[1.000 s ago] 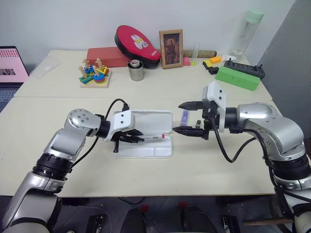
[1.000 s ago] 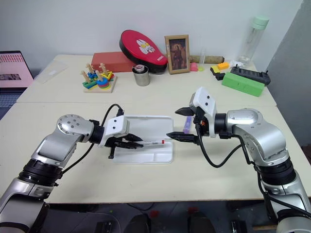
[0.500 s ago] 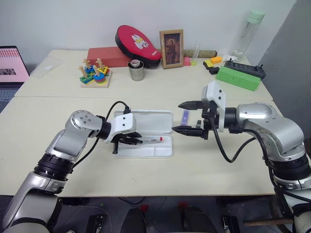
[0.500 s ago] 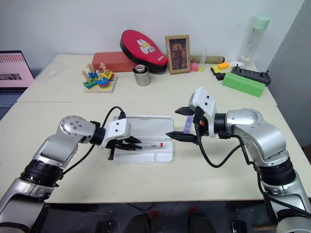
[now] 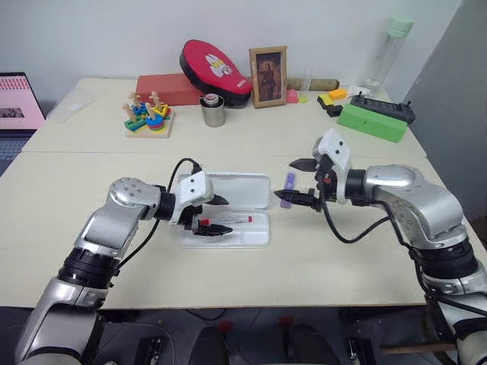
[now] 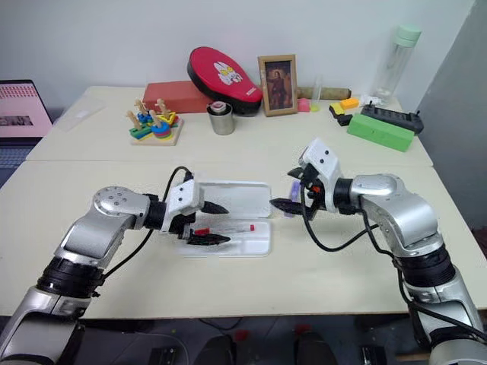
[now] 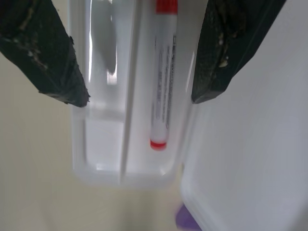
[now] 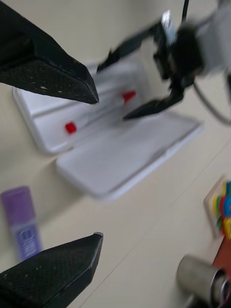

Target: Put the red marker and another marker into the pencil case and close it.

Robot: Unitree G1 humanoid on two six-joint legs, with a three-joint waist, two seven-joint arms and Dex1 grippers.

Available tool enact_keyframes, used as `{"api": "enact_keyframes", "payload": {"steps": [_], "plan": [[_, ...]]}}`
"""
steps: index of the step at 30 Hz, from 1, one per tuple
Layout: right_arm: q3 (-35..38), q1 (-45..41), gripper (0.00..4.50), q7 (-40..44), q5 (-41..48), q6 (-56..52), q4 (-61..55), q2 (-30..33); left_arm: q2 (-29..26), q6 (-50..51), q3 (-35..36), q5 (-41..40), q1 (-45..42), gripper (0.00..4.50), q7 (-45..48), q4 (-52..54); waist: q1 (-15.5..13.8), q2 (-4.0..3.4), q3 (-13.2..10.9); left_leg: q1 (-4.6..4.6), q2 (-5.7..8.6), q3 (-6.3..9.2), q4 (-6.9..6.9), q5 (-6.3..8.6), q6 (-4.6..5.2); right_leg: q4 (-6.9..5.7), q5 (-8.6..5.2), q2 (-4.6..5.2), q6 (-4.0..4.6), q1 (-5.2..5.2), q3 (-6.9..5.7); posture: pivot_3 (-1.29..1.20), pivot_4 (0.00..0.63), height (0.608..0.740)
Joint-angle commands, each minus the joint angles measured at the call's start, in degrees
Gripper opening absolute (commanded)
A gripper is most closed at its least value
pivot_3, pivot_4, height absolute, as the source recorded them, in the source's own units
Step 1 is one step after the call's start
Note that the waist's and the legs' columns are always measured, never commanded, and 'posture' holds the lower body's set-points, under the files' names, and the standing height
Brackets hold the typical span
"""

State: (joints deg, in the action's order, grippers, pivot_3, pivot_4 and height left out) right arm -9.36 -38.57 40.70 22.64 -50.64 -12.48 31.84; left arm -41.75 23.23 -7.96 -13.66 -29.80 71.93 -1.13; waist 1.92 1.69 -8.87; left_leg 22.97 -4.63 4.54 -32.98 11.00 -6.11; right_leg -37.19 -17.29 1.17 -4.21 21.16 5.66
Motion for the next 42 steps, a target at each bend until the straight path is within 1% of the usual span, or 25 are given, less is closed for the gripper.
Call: {"api": "enact_keyframes", "payload": {"steps": [1,6,10,14,19,25,28,33,34,35,37,38,39,40,42], "plan": [[2.3,0.3,4.50,-7.5,-2.3,-2.6,0.6,-3.3,1.3,3.8,6.3,-5.7,2.0,4.46,-3.9,5.6,0.0,0.00,0.0,-0.01,0.00,0.00,0.00,0.00,0.00,-0.01,0.00,0.00,0.00,-0.01,0.00,0.00,0.150,0.740],[0.5,1.3,4.50,-17.2,-7.5,-4.4,2.7,-9.3,5.8,7.3,13.4,-12.3,6.1,4.46,-11.6,11.7,0.0,0.01,0.0,-0.02,0.01,0.01,-0.02,0.00,0.00,-0.02,0.00,0.00,0.00,-0.02,0.00,0.00,0.150,0.740],[1.6,0.5,4.50,-23.9,-9.8,-5.5,6.6,-15.3,9.3,10.0,15.9,-17.2,6.8,4.46,-16.4,16.2,-0.2,0.05,0.0,-0.03,0.00,0.02,-0.03,-0.01,-0.01,-0.05,0.01,0.01,0.00,-0.05,-0.01,0.00,0.150,0.740],[1.6,-0.1,4.50,-28.9,-13.1,-4.2,12.4,-19.3,10.9,12.0,16.2,-20.3,7.0,4.46,-19.5,20.0,-0.1,0.09,0.1,-0.03,0.02,0.02,-0.04,-0.01,-0.02,-0.06,0.02,0.01,-0.01,-0.06,-0.01,0.00,0.150,0.740],[1.0,-1.4,4.50,-31.7,-15.5,-4.1,17.7,-22.3,10.7,12.6,15.5,-21.8,7.1,4.46,-21.5,22.0,0.1,0.08,0.1,-0.06,0.01,0.01,-0.01,-0.01,-0.02,-0.06,0.02,0.01,-0.01,-0.05,0.00,0.00,0.150,0.740],[0.7,-2.2,4.50,-31.7,-16.7,-2.0,22.9,-24.5,10.6,12.7,15.0,-23.1,6.6,4.46,-22.7,23.0,0.1,0.08,0.1,-0.05,0.01,0.01,-0.01,-0.01,-0.02,-0.03,0.02,0.01,-0.01,-0.06,-0.01,0.00,0.150,0.740],[0.0,-2.0,4.03,-31.4,-17.7,-1.3,23.8,-24.6,10.4,12.4,15.1,-23.4,6.4,4.50,-23.3,23.0,0.1,0.07,0.1,-0.08,0.01,0.01,-0.01,-0.01,-0.02,-0.05,0.02,0.01,-0.01,-0.06,0.00,0.00,0.150,0.740],[0.5,-1.4,2.76,-31.1,-18.1,-1.4,23.9,-24.5,10.4,12.3,15.4,-24.1,6.2,4.50,-23.9,23.2,0.1,0.08,0.1,-0.10,0.01,0.01,-0.02,-0.01,-0.02,-0.07,0.04,0.00,-0.04,-0.09,0.00,0.00,0.150,0.740],[0.5,-1.4,2.42,-31.1,-18.2,-1.3,24.0,-24.4,10.3,12.2,15.4,-24.1,6.1,4.50,-24.0,23.1,0.0,0.08,0.1,-0.10,0.01,0.01,-0.02,-0.01,-0.02,-0.06,0.05,0.00,-0.06,-0.10,0.00,0.00,0.150,0.740],[0.5,-1.4,2.24,-31.0,-18.2,-1.3,24.0,-24.4,10.3,12.1,15.3,-24.1,6.1,4.50,-24.1,23.0,0.0,0.08,0.1,-0.10,0.02,0.01,-0.02,-0.01,-0.02,-0.05,0.05,0.00,-0.06,-0.10,-0.01,0.00,0.150,0.740],[0.6,-1.4,1.75,-31.0,-18.2,-1.2,24.0,-24.3,10.4,11.9,15.3,-24.2,6.0,4.50,-24.3,22.9,-0.1,0.08,0.1,-0.10,0.02,0.01,-0.02,-0.01,-0.02,-0.03,0.05,0.01,-0.07,-0.11,-0.01,0.00,0.150,0.740],[0.7,-1.5,1.42,-31.0,-18.3,-1.2,24.0,-24.3,10.4,11.9,15.3,-24.2,6.0,4.50,-24.4,22.9,-0.1,0.08,0.1,-0.10,0.02,0.01,-0.02,-0.01,-0.02,-0.03,0.05,0.01,-0.07,-0.12,-0.01,0.00,0.150,0.740],[0.8,-1.5,1.21,-31.0,-18.2,-1.2,23.9,-24.3,10.4,11.8,15.2,-24.2,5.9,4.50,-24.5,22.9,-0.1,0.08,0.1,-0.10,0.02,0.01,-0.02,-0.01,-0.02,-0.03,0.05,0.01,-0.07,-0.12,-0.01,0.00,0.150,0.740],[0.8,-1.6,1.10,-31.0,-18.2,-1.1,23.9,-24.2,10.4,11.7,15.2,-24.2,5.9,4.50,-24.5,22.8,-0.1,0.08,0.1,-0.10,0.02,0.01,-0.01,-0.01,-0.02,-0.02,0.05,0.01,-0.07,-0.11,-0.01,0.00,0.150,0.740],[1.0,-1.7,1.07,-31.0,-18.2,-1.1,23.7,-24.2,10.3,11.5,14.9,-23.8,6.0,4.50,-24.6,22.5,-0.1,0.08,0.1,-0.09,0.02,0.02,-0.01,-0.01,-0.02,-0.01,0.05,0.01,-0.07,-0.12,-0.01,0.00,0.150,0.740]]}}
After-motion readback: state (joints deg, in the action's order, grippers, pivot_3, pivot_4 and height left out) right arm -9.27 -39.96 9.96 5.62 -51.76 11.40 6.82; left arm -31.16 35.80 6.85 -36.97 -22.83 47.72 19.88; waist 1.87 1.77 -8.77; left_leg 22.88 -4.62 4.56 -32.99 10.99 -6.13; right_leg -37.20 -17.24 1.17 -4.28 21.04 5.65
